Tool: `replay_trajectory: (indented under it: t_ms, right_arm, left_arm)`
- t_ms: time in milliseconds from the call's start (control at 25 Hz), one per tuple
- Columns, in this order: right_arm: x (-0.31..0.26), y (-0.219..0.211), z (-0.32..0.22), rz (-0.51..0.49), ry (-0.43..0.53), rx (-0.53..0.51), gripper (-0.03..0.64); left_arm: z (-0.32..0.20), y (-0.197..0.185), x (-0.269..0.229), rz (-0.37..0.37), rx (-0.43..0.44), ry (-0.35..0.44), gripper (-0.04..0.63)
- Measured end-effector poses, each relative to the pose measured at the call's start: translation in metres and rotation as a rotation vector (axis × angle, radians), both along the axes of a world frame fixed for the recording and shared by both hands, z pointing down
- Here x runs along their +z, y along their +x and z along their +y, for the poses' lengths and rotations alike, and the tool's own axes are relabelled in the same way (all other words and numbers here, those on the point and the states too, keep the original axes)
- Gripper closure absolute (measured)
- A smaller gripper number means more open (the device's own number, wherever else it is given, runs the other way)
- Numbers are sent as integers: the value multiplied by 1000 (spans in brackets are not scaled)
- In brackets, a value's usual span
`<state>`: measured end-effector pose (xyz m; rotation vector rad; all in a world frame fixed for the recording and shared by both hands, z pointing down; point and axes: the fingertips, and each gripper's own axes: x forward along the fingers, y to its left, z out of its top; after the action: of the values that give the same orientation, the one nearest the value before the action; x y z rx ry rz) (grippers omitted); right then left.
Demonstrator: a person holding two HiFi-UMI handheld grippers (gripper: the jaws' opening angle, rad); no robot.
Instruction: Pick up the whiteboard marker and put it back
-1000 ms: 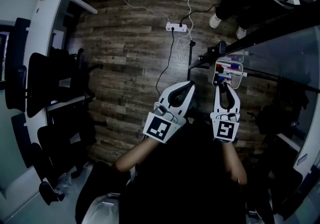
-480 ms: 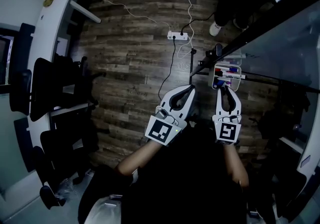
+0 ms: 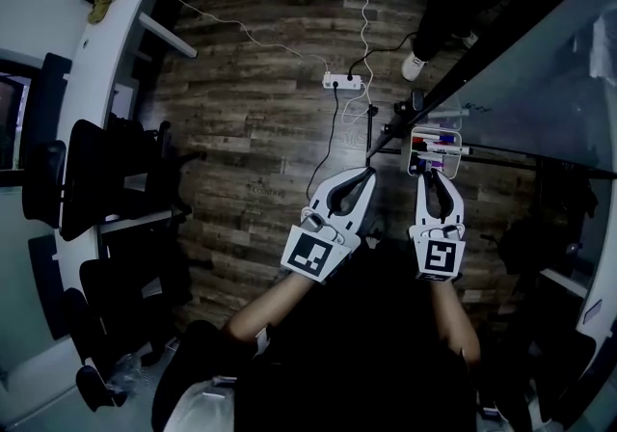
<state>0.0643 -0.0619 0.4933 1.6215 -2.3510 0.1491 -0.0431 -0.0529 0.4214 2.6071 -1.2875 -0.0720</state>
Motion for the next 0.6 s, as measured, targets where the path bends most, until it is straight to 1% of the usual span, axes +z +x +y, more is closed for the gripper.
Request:
replay_trajectory:
  t_ms: [160, 600]
  right_arm:
    - [-1, 3, 3, -44, -12, 13, 537]
    - [-16, 3, 15, -70, 23, 11, 537]
  left_arm:
    - [2, 2, -3, -1, 10, 13, 589]
    - [8, 3, -8, -2, 33, 40, 589]
